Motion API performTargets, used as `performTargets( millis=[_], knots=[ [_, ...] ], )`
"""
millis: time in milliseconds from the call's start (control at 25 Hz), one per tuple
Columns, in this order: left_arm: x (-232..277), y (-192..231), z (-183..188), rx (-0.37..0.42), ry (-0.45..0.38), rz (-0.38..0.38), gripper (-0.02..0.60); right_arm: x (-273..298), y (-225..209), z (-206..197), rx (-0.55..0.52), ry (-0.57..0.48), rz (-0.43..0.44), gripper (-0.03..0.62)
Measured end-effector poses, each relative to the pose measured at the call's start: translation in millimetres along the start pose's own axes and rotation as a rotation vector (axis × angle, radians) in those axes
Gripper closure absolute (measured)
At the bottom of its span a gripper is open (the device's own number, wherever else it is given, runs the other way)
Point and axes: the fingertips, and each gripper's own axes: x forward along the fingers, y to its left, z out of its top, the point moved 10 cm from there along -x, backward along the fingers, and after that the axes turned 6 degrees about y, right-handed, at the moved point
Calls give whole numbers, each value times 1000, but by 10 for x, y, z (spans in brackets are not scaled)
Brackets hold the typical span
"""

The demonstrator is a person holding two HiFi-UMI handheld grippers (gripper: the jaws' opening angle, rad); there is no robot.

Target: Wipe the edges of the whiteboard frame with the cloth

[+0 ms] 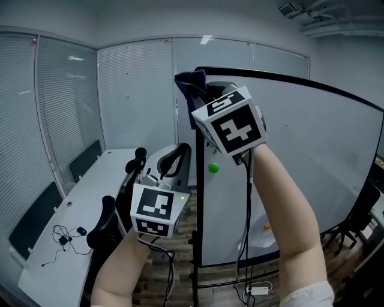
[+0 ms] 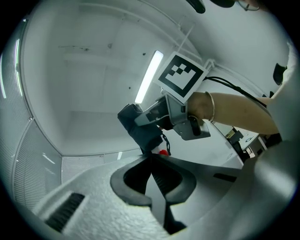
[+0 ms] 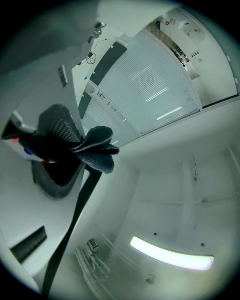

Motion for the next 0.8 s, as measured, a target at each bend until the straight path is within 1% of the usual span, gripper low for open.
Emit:
performTargets(
  millis=[80, 200, 320, 440, 800],
  knots=[
    [26, -23, 29, -11, -2, -15, 563, -33, -92, 38, -7, -11, -32, 519],
    [65, -84, 136, -8, -26, -29, 563, -68, -187, 77, -5, -59, -79, 520],
    [95, -199, 260, -2, -44, -18, 563, -93, -325, 34, 19, -89, -113, 520],
    [123, -354, 342, 16, -39, -17, 563, -160, -482, -18, 60, -109, -110, 520],
    [383, -791, 486, 22, -29, 19, 563, -328, -999, -315, 107, -118, -80, 520]
  ],
)
